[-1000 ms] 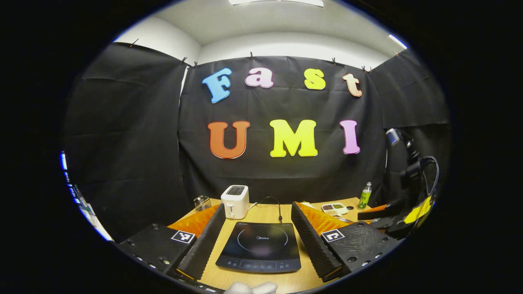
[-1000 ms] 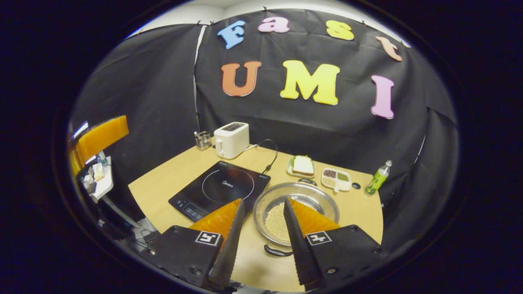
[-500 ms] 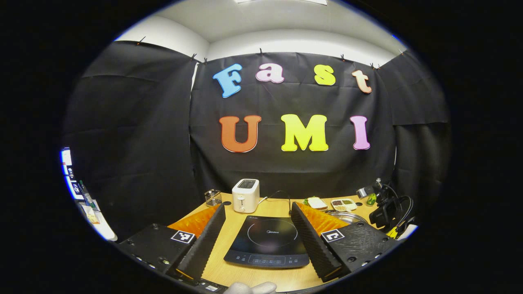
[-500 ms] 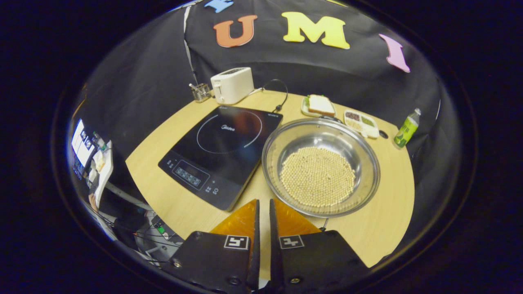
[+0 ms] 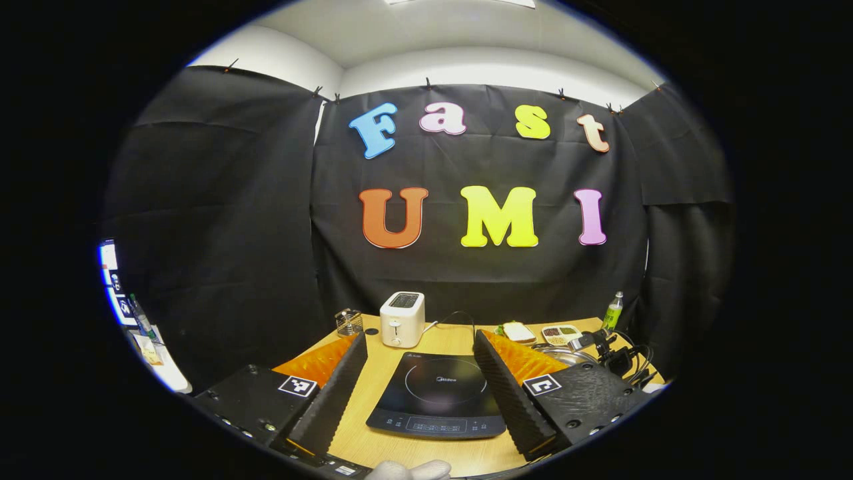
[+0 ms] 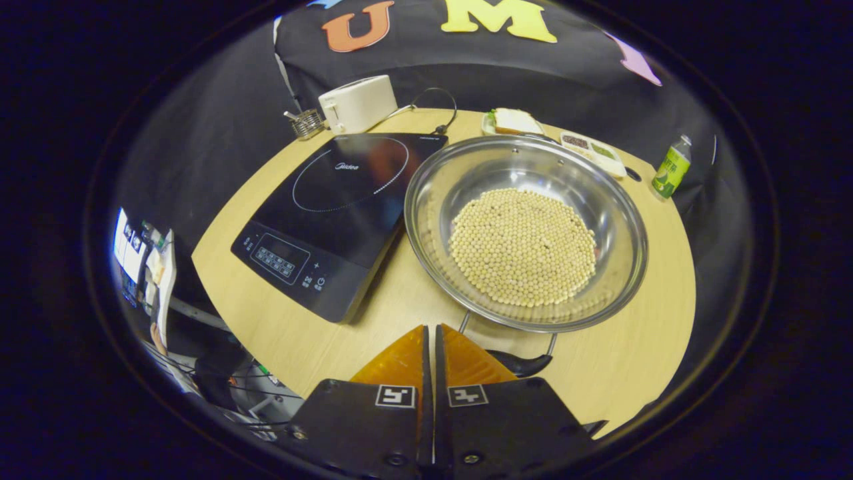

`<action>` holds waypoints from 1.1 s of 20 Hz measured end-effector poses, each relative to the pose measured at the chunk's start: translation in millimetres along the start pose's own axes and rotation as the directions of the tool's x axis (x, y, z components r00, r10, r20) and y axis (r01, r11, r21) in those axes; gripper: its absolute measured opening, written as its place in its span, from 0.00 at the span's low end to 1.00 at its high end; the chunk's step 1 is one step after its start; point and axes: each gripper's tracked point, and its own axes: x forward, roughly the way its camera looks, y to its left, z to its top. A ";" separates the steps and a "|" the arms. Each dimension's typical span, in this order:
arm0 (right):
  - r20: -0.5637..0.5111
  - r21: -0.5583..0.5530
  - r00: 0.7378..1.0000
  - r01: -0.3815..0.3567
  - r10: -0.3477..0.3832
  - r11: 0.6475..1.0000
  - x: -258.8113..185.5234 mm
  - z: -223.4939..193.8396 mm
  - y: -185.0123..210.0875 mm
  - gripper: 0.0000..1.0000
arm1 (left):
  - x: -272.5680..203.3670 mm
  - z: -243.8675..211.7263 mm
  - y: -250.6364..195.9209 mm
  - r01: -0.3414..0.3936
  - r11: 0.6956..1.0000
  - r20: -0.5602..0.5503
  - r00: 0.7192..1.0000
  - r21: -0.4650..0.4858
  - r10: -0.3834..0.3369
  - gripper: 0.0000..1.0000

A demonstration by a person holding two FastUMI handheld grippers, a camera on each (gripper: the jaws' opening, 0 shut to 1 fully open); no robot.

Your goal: First push the handle of the pot to place it horizontally, then grasp the pot with both hands and set it on the induction cooktop.

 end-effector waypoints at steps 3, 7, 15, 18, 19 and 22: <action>-0.003 -0.009 1.000 0.002 -0.002 1.000 1.4 -2.4 -2.9 0.00 | 1.0 -0.7 -2.5 0.007 1.000 -0.004 1.000 0.006 -0.007 0.96; -0.014 0.027 1.000 0.013 -0.013 1.000 1.0 -9.9 -14.2 0.04 | 1.1 0.2 -5.5 0.015 1.000 0.000 1.000 0.003 -0.015 0.96; -0.028 0.070 0.997 0.076 -0.074 0.995 -8.2 -22.9 -53.6 0.01 | 5.0 1.5 -9.0 0.028 1.000 0.017 0.999 -0.009 -0.028 0.96; -0.030 0.082 0.995 0.102 -0.100 0.991 -10.7 -25.9 -67.6 0.01 | 9.8 0.1 -14.4 0.037 0.999 0.016 0.999 -0.022 -0.037 0.96; -0.033 0.083 0.993 0.114 -0.111 0.990 -12.2 -26.6 -73.9 0.01 | 10.6 -0.4 -16.5 0.043 0.999 0.015 0.999 -0.030 -0.043 0.96; -0.033 0.096 0.989 0.148 -0.145 0.984 -15.8 -28.8 -93.4 0.00 | 12.1 -1.3 -23.4 0.065 0.997 0.015 0.998 -0.037 -0.064 0.96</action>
